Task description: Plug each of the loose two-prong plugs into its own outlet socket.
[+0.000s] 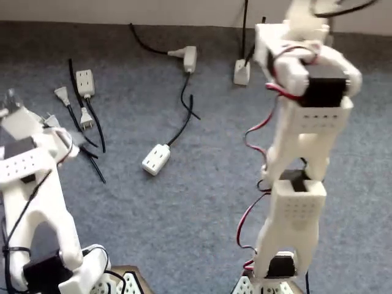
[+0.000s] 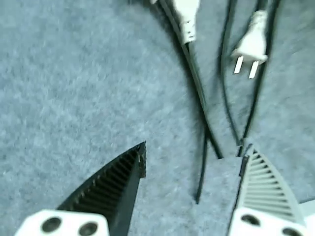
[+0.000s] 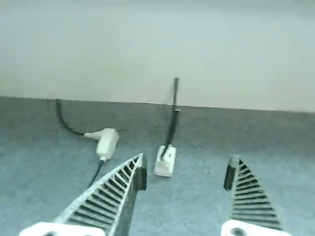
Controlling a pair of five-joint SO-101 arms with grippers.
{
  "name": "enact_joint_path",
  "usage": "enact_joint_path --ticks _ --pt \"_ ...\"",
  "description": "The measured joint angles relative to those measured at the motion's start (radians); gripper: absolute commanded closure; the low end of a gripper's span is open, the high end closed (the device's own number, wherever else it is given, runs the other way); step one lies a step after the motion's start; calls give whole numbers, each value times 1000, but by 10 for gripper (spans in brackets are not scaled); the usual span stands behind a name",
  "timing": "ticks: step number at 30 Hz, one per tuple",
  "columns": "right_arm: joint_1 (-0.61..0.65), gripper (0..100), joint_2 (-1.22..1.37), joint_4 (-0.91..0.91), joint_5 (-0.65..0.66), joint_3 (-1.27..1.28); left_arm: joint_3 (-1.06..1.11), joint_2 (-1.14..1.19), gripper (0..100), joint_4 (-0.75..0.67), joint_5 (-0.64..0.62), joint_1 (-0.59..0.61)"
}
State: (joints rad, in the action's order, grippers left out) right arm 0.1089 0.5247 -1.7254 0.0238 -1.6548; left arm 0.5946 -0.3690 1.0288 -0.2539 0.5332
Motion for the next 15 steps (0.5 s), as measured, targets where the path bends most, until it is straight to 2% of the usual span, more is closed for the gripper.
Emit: enact_joint_path --ticks 7,11,15 --pt "-216 745 0 0 -120 0 -450 69 691 244 -41 -94" --pt "-272 745 0 0 -124 0 -671 275 691 313 -75 -100" --pt "-330 745 0 0 -130 0 -899 574 691 364 -78 -91"
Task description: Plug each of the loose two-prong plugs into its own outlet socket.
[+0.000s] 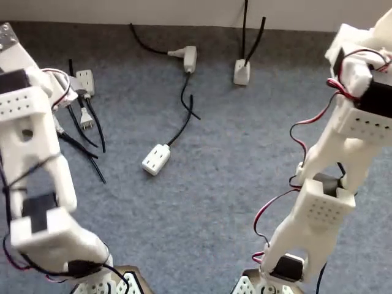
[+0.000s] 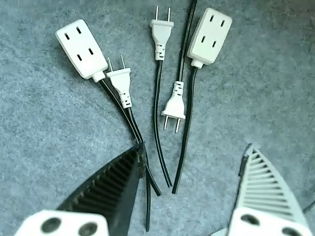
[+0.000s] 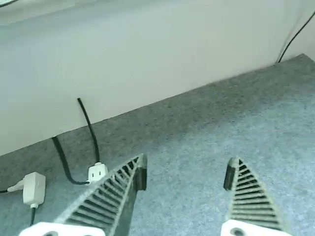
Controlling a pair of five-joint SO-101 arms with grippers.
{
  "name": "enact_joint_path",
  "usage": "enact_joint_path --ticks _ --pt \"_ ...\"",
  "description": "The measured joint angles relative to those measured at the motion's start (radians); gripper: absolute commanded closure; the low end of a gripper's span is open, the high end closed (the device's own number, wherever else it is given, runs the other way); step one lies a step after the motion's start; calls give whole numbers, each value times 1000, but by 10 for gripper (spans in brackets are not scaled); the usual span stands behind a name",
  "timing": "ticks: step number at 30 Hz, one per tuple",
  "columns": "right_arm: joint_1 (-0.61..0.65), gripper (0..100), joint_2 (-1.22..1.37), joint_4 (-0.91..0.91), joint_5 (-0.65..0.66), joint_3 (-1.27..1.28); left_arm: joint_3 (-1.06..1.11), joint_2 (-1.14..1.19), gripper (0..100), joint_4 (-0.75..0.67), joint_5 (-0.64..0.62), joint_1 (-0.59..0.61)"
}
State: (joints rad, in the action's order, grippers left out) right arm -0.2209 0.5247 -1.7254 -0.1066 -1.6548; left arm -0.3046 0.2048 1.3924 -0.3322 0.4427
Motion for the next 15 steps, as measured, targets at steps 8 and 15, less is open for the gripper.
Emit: enact_joint_path --ticks 8,15 --pt "-112 745 0 0 0 0 -489 571 691 144 -44 40" --pt "-152 745 0 0 0 0 -939 939 691 249 -87 41"
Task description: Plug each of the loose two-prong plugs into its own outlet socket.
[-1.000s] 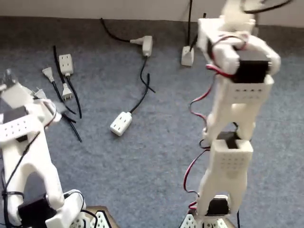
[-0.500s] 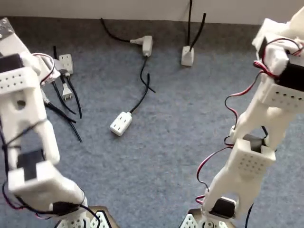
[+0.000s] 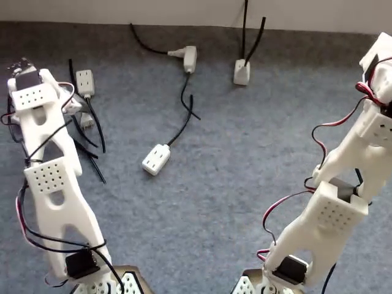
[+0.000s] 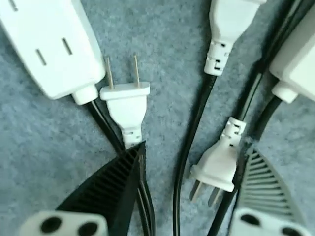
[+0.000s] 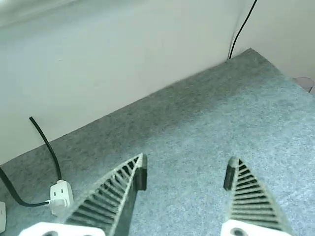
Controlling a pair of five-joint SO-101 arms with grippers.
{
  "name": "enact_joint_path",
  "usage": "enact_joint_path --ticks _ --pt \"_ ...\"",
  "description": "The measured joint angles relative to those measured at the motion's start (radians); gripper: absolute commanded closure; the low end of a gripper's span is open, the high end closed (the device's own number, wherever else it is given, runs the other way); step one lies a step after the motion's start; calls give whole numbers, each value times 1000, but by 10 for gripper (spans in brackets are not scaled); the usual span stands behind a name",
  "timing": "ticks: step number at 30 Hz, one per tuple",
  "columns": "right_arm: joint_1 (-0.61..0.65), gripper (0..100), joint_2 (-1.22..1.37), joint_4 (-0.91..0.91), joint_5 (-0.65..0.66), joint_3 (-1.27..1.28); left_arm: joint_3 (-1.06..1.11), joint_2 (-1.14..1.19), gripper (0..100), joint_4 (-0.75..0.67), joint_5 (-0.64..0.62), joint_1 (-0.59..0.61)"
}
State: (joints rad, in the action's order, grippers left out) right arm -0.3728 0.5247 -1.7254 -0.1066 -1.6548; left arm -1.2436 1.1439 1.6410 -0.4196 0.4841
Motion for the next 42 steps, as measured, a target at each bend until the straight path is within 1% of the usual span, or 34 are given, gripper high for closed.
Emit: enact_joint_path --ticks 4,7,11,12,16,19,23,30,33,36,38,42 --pt "2 745 0 0 0 0 -199 114 691 48 -23 -3" --pt "3 745 0 0 0 0 -262 153 691 78 -44 -20" --pt "3 745 0 0 0 0 -279 178 695 101 -49 -57" --pt "3 745 0 0 0 0 -279 183 710 101 -49 -63" --pt "3 745 0 0 0 0 -298 210 835 104 -49 -63" --pt "3 745 0 0 0 0 -307 213 896 104 -51 -66" --pt "3 745 0 0 0 0 -315 213 917 103 -51 -86" --pt "3 745 0 0 0 0 -319 207 923 103 -49 -87" --pt "3 745 0 0 0 0 -278 163 923 103 -28 -87" --pt "3 745 0 0 0 0 -183 64 923 112 18 -87" --pt "3 745 0 0 0 0 -86 -32 923 117 58 -83" --pt "3 745 0 0 0 0 190 -295 923 117 166 -83"
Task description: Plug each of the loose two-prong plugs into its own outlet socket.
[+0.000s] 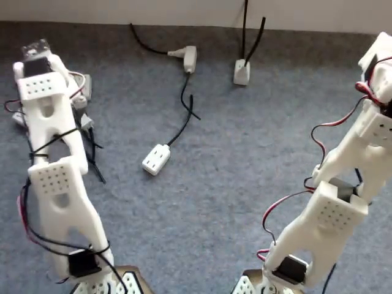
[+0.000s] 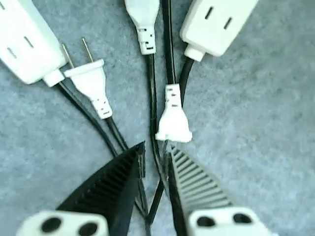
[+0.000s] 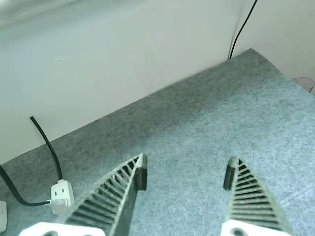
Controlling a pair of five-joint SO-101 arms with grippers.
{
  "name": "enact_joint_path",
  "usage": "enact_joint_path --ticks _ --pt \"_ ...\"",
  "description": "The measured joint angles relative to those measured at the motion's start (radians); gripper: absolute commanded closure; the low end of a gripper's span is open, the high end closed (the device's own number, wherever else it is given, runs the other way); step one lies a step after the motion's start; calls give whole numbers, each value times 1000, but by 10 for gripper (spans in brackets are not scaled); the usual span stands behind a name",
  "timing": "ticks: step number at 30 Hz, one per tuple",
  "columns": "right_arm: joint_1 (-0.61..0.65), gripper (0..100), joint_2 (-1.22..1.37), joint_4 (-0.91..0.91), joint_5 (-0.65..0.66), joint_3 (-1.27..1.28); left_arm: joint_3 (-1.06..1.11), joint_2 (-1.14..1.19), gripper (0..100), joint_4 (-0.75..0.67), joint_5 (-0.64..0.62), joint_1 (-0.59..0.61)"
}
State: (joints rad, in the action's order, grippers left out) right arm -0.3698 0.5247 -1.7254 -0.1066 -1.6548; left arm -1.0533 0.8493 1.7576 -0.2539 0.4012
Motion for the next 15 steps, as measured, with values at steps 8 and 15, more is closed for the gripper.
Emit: enact_joint_path --ticks 8,15 --pt "0 745 0 0 0 0 512 -476 841 -57 160 0" --pt "-55 745 0 0 0 0 657 -446 734 -272 71 -29"
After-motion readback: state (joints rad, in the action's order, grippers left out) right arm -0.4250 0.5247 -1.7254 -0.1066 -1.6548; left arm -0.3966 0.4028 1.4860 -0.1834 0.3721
